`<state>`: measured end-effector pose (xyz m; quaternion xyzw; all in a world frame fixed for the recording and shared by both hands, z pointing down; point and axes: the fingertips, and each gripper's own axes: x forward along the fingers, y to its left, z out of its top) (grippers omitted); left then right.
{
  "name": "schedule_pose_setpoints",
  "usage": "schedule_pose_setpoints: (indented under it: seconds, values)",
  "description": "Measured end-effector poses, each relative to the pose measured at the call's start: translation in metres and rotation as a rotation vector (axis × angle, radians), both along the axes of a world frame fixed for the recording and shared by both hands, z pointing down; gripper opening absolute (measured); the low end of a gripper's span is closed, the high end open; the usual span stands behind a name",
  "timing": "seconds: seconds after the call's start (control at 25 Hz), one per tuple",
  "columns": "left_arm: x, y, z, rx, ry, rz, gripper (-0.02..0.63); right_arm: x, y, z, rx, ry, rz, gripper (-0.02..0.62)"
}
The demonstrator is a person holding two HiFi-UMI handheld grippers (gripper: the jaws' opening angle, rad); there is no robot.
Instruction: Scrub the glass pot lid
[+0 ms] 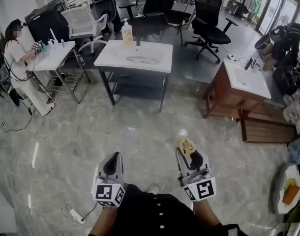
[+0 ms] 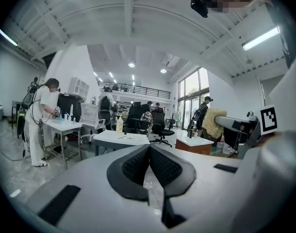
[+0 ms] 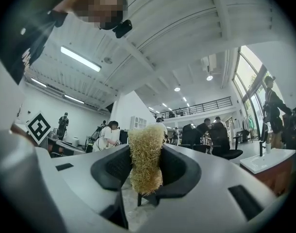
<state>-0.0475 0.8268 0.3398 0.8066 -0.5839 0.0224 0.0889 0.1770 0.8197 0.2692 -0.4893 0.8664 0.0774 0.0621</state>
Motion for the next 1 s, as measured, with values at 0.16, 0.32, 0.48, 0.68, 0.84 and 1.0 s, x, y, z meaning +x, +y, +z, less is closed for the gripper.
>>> schedule_pose_setpoints:
  seconds: [0.16, 0.32, 0.48, 0.68, 0.84, 1.0]
  values:
    - [0.002, 0.000, 0.002, -0.010, -0.006, -0.021, 0.026, 0.008, -0.004, 0.000, 0.005, -0.019, -0.005, 0.164]
    - [0.003, -0.005, 0.000, -0.007, -0.014, -0.021, 0.026, 0.014, -0.011, 0.000, 0.008, -0.028, -0.002, 0.164]
    - [0.006, -0.017, 0.005, -0.017, -0.020, -0.020, 0.026, 0.018, -0.023, 0.005, -0.007, -0.025, 0.005, 0.164]
    - [0.011, -0.040, 0.004, -0.014, -0.044, -0.009, 0.026, 0.020, -0.042, 0.007, -0.009, 0.020, 0.023, 0.164]
    - [0.013, -0.065, 0.006, -0.017, -0.053, -0.006, 0.026, 0.021, -0.066, 0.007, -0.009, 0.015, 0.023, 0.164]
    - [0.011, -0.094, 0.009, -0.026, -0.049, 0.006, 0.026, 0.017, -0.093, 0.005, -0.011, 0.017, 0.027, 0.164]
